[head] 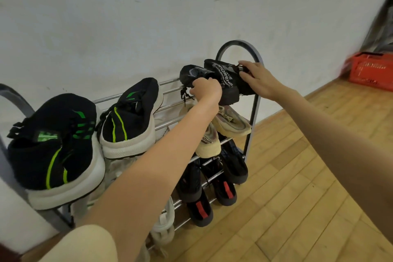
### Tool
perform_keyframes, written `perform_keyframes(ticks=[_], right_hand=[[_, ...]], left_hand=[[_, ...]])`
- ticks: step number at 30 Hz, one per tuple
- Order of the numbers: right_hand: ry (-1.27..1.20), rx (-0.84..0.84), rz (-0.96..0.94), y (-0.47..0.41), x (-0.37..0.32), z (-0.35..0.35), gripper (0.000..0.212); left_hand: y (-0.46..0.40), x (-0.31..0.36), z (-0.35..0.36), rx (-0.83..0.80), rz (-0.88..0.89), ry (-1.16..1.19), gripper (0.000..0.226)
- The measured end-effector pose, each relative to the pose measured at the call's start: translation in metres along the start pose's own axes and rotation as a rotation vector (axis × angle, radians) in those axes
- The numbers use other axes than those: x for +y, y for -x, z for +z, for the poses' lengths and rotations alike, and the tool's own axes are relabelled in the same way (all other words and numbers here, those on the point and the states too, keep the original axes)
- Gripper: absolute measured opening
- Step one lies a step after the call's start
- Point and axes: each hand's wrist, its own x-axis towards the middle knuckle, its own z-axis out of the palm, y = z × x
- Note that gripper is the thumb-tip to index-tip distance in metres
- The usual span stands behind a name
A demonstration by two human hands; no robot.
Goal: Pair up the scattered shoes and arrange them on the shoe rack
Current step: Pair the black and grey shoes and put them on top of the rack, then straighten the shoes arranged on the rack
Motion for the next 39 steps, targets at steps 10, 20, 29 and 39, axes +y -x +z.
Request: perform_keyframes(ticks=[10, 20, 29, 39], right_hand=[[0.011, 0.186, -0.068, 0.019, 0.004, -0.004, 0.046], [-0.076, 0.402, 0.114, 0.037, -0.006, 0.024, 0.045], [-0.326, 0.721, -0.019, 0.123, -0.081, 0.1, 0.023], [-0.387, 0.501, -0.386, 0.151, -0.168, 0.128, 0.061]], left_hand=[[-0.02, -0.008, 0.014, -0.05, -0.076, 0.144, 0.053], [0.004, -0.004, 0.001, -0.071, 0.051, -0.115, 0.044], [0.116, -0.03, -0.096, -0.079, 0.805, -0.42, 0.031], [0.158, -0.036, -0.206, 0.066, 1.206, -0.73, 0.023]])
